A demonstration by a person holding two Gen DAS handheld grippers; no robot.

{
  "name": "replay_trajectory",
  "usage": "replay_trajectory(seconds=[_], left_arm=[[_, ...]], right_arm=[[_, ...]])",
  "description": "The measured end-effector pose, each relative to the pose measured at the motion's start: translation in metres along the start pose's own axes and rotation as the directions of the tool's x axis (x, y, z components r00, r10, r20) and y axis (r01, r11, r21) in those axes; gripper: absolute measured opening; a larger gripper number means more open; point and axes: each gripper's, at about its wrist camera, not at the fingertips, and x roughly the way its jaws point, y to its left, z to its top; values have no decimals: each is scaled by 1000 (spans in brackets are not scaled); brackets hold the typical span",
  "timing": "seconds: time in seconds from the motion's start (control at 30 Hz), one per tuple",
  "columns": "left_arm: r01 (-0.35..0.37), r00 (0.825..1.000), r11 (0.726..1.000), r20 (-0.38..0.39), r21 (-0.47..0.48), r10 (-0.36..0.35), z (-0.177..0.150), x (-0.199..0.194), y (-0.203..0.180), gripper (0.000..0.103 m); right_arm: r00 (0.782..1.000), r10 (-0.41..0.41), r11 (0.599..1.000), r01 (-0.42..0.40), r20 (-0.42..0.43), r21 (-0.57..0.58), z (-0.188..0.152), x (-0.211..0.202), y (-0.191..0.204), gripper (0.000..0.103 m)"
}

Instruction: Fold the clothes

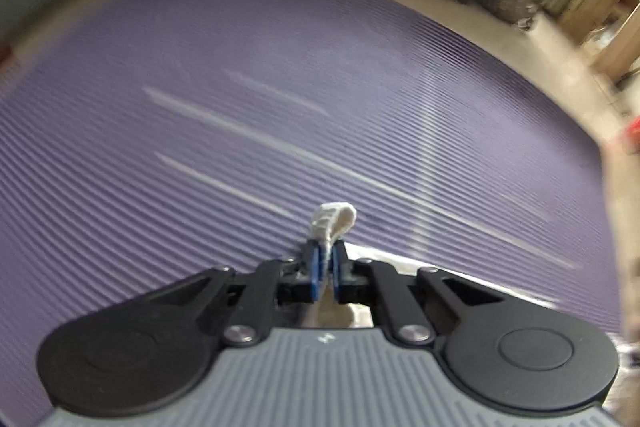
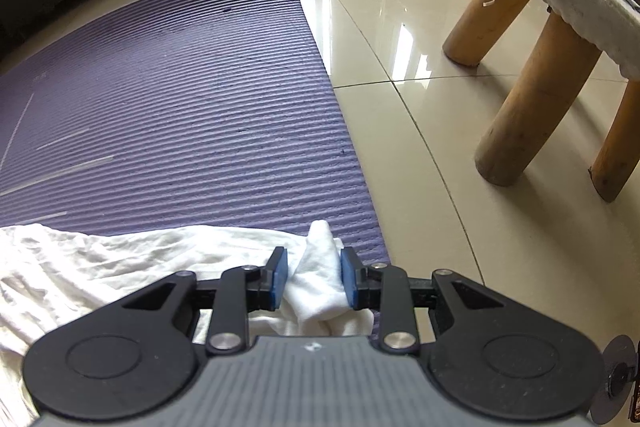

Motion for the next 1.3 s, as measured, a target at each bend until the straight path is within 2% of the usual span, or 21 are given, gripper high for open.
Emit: replay_trajectory(seconds=[0.1, 0.23, 0.4, 0.47, 0.6, 0.63, 0.67, 0.7, 0.87, 0.97, 1.07, 1.1, 1.13, 1.2, 1.23, 1.27, 1.3], left_arm=[[-31, 999, 999, -8, 10, 31, 0, -2, 2, 5], [-133, 991, 990, -6, 38, 133, 1, 0, 10, 5], [-169, 986, 985, -6, 16, 169, 5, -2, 19, 5], [-191, 981, 981, 9, -11, 191, 9, -3, 25, 5], [-211, 977, 978, 37, -3, 211, 12, -6, 24, 5], [-212, 977, 977, 41, 6, 211, 13, -5, 23, 5], [-210, 977, 978, 45, 8, 210, 14, -5, 22, 5], [-209, 977, 978, 49, 10, 208, 14, -5, 21, 5], [-186, 978, 982, 101, 7, 185, 27, -8, 18, 5], [-171, 975, 985, 141, 2, 169, 34, -8, 18, 6], [-159, 970, 987, 185, 3, 156, 40, -9, 16, 6], [-158, 970, 987, 189, 9, 154, 42, -8, 14, 6], [-160, 970, 987, 189, 15, 154, 44, -6, 13, 6], [-192, 967, 980, 176, 41, 182, 45, 1, 11, 6], [-201, 967, 979, 170, 43, 191, 45, 3, 11, 6], [-211, 967, 977, 156, 39, 203, 44, 7, 12, 6], [-212, 968, 977, 142, 30, 206, 44, 11, 14, 6]], right_arm=[[1000, 29, 997, -29, 4, 65, 2, -2, -8, 30], [999, 48, 993, -48, 6, 105, 6, -5, -15, 30], [997, 71, 994, -70, -14, 84, 4, -1, -9, 32], [997, 79, 994, -77, -19, 71, 3, -1, -4, 36], [997, 82, 997, -82, -14, -5, 0, -4, 10, 35], [997, 80, 997, -80, -13, -17, 1, -3, 12, 26], [998, 60, 998, -60, -4, -32, 2, -2, 17, 12], [999, 43, 998, -43, 4, -39, 1, -3, 19, 8], [993, -19, 999, 23, 117, -40, 6, -20, 26, 1], [972, -75, 996, 82, 222, -21, 21, -36, 24, 0], [940, -124, 991, 133, 318, -4, 36, -47, 21, 0], [938, -127, 991, 134, 322, -1, 41, -47, 20, 0], [952, -117, 993, 119, 284, 11, 45, -44, 19, 2], [973, -95, 995, 92, 209, 26, 46, -36, 16, 15], [986, -82, 996, 79, 145, 30, 45, -30, 16, 29], [996, -57, 998, 55, 64, 34, 42, -22, 14, 36], [999, -44, 998, 43, 20, 37, 40, -17, 14, 36]])
